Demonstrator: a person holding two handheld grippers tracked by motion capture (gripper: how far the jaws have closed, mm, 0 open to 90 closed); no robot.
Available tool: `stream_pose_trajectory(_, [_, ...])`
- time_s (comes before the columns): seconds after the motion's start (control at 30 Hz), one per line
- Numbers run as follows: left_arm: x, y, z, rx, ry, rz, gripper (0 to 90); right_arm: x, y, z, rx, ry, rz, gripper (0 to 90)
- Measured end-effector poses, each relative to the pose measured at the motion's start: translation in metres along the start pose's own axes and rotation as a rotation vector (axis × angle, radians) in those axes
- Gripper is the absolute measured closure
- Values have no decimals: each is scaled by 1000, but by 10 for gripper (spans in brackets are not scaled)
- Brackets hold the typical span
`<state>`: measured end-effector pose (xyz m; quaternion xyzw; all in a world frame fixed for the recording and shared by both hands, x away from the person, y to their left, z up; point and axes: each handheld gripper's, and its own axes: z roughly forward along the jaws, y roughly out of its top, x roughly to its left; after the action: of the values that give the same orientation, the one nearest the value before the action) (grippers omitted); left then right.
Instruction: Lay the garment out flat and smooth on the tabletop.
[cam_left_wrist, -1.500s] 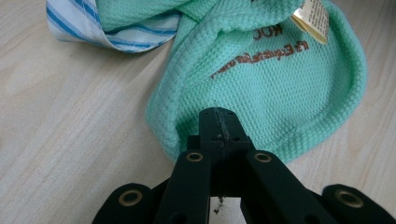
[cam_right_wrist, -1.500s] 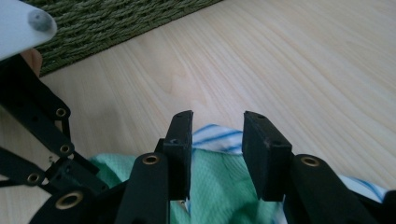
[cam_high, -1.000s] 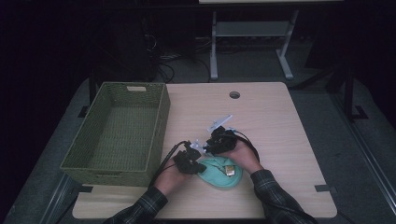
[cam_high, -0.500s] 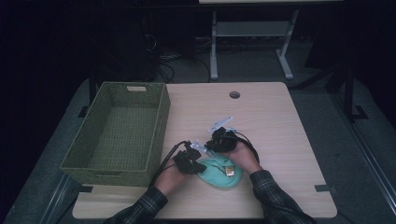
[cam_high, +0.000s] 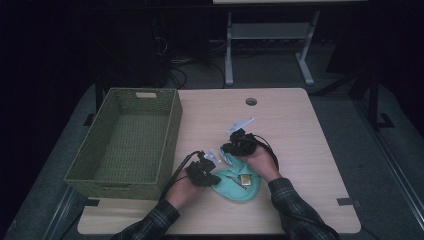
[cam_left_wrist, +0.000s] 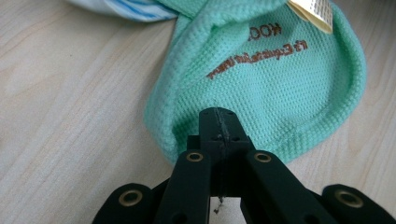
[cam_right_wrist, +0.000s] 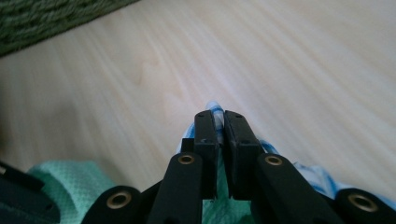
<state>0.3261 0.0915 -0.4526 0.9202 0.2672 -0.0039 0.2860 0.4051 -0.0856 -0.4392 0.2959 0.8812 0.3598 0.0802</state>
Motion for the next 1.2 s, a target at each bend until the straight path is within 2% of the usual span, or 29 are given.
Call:
stream_pose_trajectory(0.13, [0,0,0,-7,-5,-11,898,-7,6,-6,-13,-33,7,843])
stream_pose_trajectory(0.27, [-2,0,1,-16,-3,-24,899,-18,11,-11,-41,-60,36,842])
stream_pose_trajectory(0.43, [-2,0,1,-13,0,-20,899,-28,12,-13,-50,-80,62,842])
stream_pose_trajectory(0.47, [-2,0,1,-12,-1,-19,898,-35,13,-14,-53,-94,74,843])
stream_pose_trajectory(0.57, [-2,0,1,-13,-1,-21,899,-40,14,-14,-56,-105,87,843])
stream_pose_trajectory(0.6, [-2,0,1,-13,-2,-21,899,-47,15,-15,-60,-122,105,842])
stream_pose_trajectory(0.7, [-2,0,1,-10,-4,-23,899,-54,16,-15,-58,-137,126,842])
stream_pose_trajectory(0.9, [-1,0,0,-7,-7,-23,899,-69,18,-16,-71,-171,144,842])
stream_pose_trajectory(1.1, [-2,0,1,-11,-7,-27,899,-79,16,-15,-74,-180,177,841])
stream_pose_trajectory(1.2, [-2,0,0,-11,-10,-28,899,-79,16,-16,-79,-157,171,755])
